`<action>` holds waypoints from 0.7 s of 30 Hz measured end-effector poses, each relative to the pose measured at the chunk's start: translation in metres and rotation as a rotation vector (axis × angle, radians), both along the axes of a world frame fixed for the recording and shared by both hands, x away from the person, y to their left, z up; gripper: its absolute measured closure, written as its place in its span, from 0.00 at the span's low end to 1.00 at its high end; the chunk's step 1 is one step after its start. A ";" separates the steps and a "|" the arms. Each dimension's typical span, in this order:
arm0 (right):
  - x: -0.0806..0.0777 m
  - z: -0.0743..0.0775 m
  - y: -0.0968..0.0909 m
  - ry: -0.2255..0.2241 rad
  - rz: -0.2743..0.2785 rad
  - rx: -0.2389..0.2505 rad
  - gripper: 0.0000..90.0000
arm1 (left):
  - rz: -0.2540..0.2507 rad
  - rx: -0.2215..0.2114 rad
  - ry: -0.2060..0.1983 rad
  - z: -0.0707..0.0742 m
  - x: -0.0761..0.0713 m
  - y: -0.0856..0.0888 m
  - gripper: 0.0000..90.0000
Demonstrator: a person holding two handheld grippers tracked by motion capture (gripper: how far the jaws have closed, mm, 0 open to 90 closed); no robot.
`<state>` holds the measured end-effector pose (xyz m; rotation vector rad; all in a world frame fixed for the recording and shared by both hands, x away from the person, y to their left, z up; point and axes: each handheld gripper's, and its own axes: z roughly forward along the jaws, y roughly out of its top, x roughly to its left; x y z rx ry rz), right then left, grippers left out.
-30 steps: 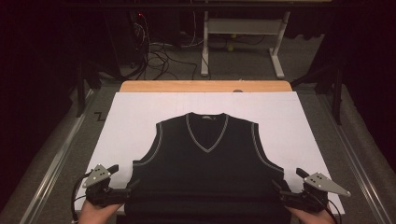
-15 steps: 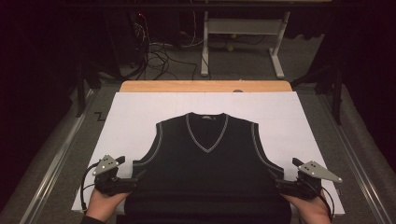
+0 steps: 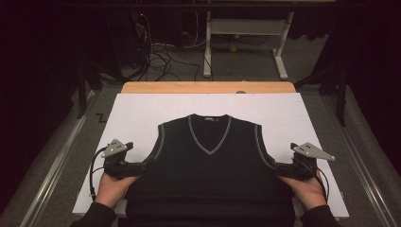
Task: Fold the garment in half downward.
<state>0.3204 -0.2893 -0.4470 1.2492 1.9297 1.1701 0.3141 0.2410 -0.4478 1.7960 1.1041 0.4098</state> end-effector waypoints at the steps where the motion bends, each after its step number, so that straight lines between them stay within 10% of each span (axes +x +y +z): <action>1: 0.004 0.001 0.002 0.004 -0.001 -0.006 0.00 | 0.005 -0.001 -0.005 0.002 0.003 -0.001 0.00; 21: 0.060 0.020 0.021 0.003 -0.009 -0.020 0.00 | 0.028 -0.010 0.041 0.027 0.063 -0.013 0.00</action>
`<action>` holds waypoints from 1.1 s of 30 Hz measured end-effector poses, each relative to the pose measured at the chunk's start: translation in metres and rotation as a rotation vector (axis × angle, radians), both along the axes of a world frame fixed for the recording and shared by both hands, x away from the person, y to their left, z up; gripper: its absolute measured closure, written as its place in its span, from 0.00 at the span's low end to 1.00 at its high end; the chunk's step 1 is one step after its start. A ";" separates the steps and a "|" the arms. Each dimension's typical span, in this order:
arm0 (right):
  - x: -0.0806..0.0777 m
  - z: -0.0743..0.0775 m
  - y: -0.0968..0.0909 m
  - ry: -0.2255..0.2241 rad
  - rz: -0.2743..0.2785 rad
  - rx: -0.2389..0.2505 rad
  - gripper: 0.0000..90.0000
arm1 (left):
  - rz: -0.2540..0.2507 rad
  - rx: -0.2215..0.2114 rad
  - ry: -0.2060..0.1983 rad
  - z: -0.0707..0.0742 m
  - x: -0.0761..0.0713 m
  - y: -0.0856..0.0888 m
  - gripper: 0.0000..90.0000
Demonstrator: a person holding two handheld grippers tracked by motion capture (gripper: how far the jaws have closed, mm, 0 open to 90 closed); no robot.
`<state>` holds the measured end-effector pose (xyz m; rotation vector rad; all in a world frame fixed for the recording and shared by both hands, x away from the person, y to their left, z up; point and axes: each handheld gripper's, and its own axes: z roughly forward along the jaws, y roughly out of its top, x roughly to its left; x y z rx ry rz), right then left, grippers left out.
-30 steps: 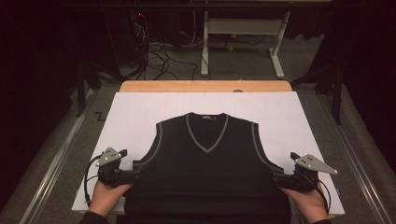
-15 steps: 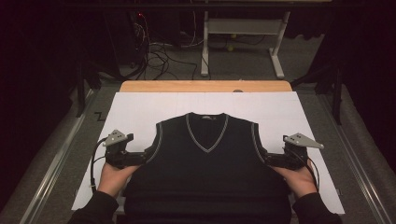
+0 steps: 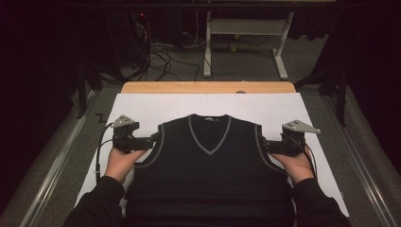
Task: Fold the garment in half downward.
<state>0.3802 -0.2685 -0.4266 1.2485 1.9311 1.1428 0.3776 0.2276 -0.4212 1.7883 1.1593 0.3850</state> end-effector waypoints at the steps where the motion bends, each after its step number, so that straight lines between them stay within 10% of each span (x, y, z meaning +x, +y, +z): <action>1: 0.003 0.001 0.001 0.003 -0.002 0.001 0.00 | 0.001 0.004 0.001 0.001 0.003 0.000 0.00; 12: 0.030 0.006 0.010 0.012 -0.014 -0.023 0.01 | 0.025 0.014 0.019 0.005 0.034 -0.007 0.00; 19: 0.045 -0.007 0.016 0.078 -0.022 -0.024 0.09 | 0.037 0.002 0.102 -0.016 0.055 -0.014 0.00; 33: 0.068 -0.037 0.020 0.267 -0.061 -0.028 0.33 | 0.091 0.151 0.258 -0.054 0.073 -0.034 0.10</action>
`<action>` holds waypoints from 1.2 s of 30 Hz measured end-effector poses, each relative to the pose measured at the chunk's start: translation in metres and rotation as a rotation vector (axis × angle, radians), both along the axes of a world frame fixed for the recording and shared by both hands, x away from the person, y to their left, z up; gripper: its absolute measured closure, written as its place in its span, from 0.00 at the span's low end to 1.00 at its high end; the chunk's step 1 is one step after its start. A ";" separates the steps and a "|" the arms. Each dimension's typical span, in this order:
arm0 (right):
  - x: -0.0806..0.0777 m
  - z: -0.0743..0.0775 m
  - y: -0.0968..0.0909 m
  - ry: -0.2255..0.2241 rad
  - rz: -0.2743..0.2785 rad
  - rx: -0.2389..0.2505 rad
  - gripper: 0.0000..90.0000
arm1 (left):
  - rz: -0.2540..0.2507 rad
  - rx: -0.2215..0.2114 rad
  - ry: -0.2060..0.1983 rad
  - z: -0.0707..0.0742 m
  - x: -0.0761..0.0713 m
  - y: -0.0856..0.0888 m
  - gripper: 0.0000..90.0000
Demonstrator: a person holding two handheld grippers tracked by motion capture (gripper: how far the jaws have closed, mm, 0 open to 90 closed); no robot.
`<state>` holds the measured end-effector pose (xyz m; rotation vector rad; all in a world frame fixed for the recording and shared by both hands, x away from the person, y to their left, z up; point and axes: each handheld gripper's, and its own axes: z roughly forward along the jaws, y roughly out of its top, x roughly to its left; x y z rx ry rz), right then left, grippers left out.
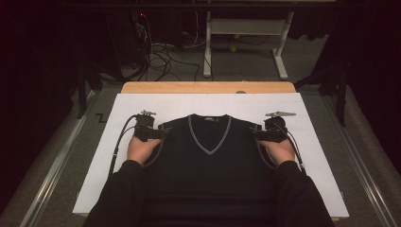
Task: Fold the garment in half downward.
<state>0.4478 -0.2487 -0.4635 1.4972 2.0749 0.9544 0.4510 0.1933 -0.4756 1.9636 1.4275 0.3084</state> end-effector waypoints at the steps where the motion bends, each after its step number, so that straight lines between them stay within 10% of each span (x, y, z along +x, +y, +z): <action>1: 0.001 -0.002 0.001 0.006 -0.001 -0.007 0.34 | -0.001 0.003 0.009 -0.001 0.000 -0.001 0.10; 9: 0.003 -0.008 0.009 0.001 0.007 -0.081 0.43 | 0.039 0.101 -0.010 -0.001 -0.004 -0.014 0.24; 19: -0.003 -0.007 0.014 0.007 0.060 -0.043 0.88 | -0.016 0.046 -0.024 0.000 -0.012 -0.021 0.78; 28: -0.008 0.010 0.007 -0.069 0.052 -0.001 0.90 | 0.015 -0.061 -0.112 0.021 -0.016 -0.007 0.80; 36: -0.015 0.035 -0.002 -0.185 0.053 0.032 0.90 | 0.012 -0.067 -0.221 0.056 -0.019 0.001 0.80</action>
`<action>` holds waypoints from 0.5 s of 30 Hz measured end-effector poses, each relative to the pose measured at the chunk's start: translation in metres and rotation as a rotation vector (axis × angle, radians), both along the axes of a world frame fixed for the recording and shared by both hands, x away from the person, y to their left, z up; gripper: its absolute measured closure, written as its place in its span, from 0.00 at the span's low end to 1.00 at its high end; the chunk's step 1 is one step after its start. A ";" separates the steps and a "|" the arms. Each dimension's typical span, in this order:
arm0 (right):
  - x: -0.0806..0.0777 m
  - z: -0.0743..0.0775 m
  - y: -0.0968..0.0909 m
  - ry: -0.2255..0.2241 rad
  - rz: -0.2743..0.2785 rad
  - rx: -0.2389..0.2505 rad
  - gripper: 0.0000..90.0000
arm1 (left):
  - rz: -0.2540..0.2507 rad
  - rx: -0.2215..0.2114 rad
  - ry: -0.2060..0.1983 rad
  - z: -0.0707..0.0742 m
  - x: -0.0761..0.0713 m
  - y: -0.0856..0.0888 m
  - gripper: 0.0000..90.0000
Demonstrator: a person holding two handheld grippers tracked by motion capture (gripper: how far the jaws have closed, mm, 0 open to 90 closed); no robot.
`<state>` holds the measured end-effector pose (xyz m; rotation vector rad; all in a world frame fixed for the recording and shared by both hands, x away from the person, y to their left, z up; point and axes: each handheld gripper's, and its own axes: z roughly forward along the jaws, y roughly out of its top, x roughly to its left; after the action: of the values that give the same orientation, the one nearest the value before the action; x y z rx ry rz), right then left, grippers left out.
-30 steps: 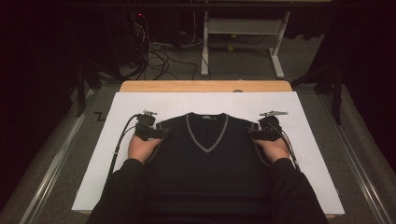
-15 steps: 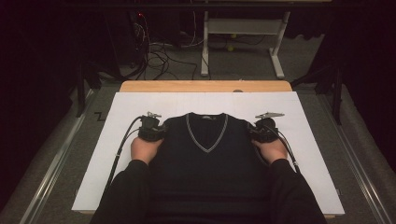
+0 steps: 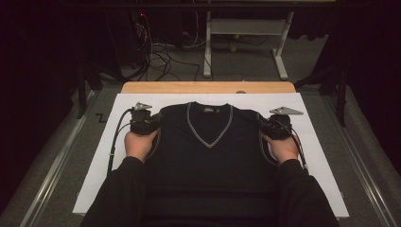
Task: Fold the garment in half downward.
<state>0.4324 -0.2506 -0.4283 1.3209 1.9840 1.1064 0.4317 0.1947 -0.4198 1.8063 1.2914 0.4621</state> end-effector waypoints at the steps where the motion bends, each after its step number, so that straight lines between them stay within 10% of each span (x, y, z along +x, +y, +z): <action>1: 0.000 0.003 -0.002 -0.014 0.000 0.008 0.90 | 0.000 -0.003 -0.015 0.004 0.000 0.001 0.80; 15: -0.007 0.055 -0.003 -0.164 -0.002 0.078 0.90 | 0.028 -0.017 -0.130 0.047 -0.004 0.006 0.80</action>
<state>0.4257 -0.2532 -0.3731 1.2281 1.8368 1.2603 0.4273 0.2007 -0.3732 1.7172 1.2282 0.5731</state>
